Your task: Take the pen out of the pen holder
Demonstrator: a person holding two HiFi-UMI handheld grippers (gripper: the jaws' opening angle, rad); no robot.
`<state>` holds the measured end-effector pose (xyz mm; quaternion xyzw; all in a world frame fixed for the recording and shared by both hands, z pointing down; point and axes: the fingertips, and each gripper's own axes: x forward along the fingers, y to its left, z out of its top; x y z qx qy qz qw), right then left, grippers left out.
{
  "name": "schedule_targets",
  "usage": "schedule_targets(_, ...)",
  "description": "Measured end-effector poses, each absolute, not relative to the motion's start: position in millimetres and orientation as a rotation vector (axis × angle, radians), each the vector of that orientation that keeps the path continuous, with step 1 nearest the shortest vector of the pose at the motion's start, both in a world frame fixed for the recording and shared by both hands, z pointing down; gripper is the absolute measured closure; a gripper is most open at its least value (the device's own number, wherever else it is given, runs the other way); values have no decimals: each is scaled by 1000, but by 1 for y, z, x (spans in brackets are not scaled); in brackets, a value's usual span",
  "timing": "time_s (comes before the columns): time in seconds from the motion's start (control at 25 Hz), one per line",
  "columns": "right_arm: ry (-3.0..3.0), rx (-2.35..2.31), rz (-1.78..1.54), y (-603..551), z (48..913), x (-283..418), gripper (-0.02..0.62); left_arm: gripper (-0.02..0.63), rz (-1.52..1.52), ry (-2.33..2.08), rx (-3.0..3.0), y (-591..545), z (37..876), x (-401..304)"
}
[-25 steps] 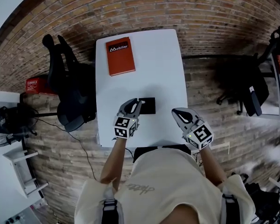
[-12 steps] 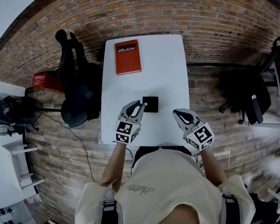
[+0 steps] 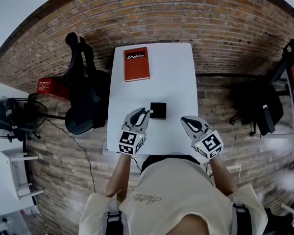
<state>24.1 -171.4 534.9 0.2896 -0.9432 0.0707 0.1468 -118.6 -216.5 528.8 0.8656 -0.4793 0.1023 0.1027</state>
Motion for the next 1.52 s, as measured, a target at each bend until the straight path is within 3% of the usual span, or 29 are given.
schedule_targets(0.68, -2760, 835, 119, -177, 506, 13, 588, 520, 207, -1564, 2565, -197, 469, -155)
schedule_targets(1.52, -2772, 910, 151, -170, 499, 13, 588, 520, 197, -1547, 2562, -192, 473, -167)
